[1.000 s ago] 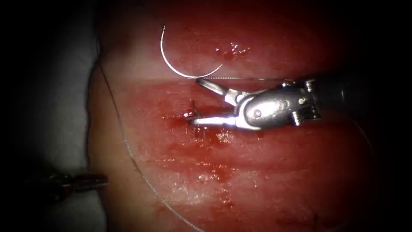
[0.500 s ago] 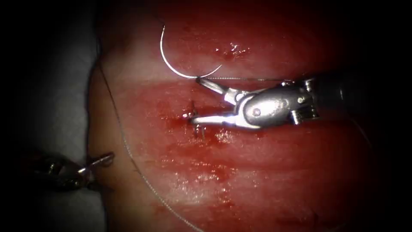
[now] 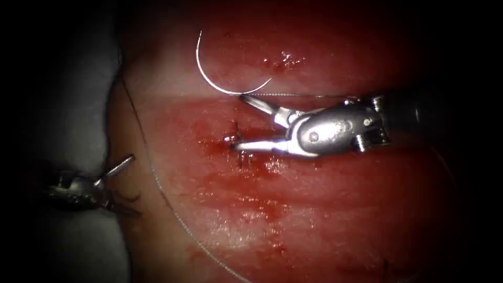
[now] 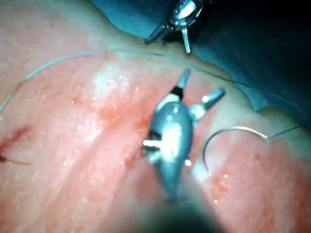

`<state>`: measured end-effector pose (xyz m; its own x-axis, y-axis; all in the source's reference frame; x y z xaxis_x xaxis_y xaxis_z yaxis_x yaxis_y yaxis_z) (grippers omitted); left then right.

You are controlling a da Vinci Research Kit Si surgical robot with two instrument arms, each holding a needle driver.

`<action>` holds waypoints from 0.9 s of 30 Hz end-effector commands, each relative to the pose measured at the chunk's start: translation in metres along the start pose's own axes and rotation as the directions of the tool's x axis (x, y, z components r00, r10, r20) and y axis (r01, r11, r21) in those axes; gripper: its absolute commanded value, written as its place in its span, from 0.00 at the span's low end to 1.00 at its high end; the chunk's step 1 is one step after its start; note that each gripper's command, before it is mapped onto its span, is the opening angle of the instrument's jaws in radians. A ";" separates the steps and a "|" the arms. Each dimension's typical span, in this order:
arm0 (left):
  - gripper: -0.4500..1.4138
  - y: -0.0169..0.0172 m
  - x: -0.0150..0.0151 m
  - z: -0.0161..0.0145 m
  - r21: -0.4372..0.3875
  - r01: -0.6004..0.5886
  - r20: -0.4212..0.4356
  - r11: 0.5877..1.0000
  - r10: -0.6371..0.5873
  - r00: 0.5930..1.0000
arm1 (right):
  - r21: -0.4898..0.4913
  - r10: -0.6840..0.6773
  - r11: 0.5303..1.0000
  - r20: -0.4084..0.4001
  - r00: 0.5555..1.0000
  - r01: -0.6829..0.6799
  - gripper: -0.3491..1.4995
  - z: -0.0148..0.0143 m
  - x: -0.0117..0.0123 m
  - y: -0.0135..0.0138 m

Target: Wound Closure

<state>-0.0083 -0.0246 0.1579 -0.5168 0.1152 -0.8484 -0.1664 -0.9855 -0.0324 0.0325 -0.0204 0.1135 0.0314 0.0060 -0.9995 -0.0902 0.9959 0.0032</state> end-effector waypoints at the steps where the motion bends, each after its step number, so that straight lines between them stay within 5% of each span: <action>1: 0.86 0.0010 -0.0004 0.0008 0.000 0.066 -0.009 0.998 -0.066 0.998 | 0.002 0.002 1.000 0.000 1.000 -0.002 0.76 0.0005 -0.0006 -0.0008; 9: 0.86 0.0004 -0.0002 0.0007 -0.075 0.242 -0.030 0.967 -0.245 0.969 | 0.002 0.002 1.000 0.000 1.000 -0.002 0.76 0.0006 -0.0006 -0.0009; 11: 0.89 0.0003 0.0009 0.0002 -0.125 0.277 -0.048 0.953 -0.285 0.957 | 0.002 0.002 1.000 0.000 1.000 -0.002 0.76 0.0006 -0.0006 -0.0009; 13: 0.80 -0.0003 0.0028 -0.0008 -0.151 0.321 -0.096 0.935 -0.337 0.937 | 0.002 0.002 1.000 0.000 1.000 -0.002 0.76 0.0006 -0.0006 -0.0009; 17: 0.79 -0.0003 0.0049 -0.0020 -0.180 0.329 -0.151 0.927 -0.356 0.922 | 0.002 0.002 1.000 0.000 1.000 -0.002 0.76 0.0006 -0.0006 -0.0009; 18: 0.81 -0.0003 0.0075 -0.0033 -0.214 0.341 -0.166 0.915 -0.378 0.911 | 0.002 0.002 1.000 0.000 1.000 -0.002 0.76 0.0006 -0.0006 -0.0009; 23: 0.81 -0.0010 0.0110 -0.0046 -0.231 0.359 -0.215 0.904 -0.408 0.887 | 0.001 0.003 1.000 0.000 1.000 -0.003 0.76 0.0006 -0.0005 -0.0007; 27: 0.86 -0.0018 0.0118 -0.0047 -0.170 0.374 -0.204 0.912 -0.403 0.892 | 0.002 0.003 1.000 0.000 1.000 -0.003 0.76 0.0006 -0.0005 -0.0008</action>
<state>-0.0097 -0.0203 0.1456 -0.2392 0.4310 -0.8701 -0.2428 -0.8942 -0.3762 0.0326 -0.0204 0.1135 0.0325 0.0057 -0.9995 -0.0899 0.9959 0.0027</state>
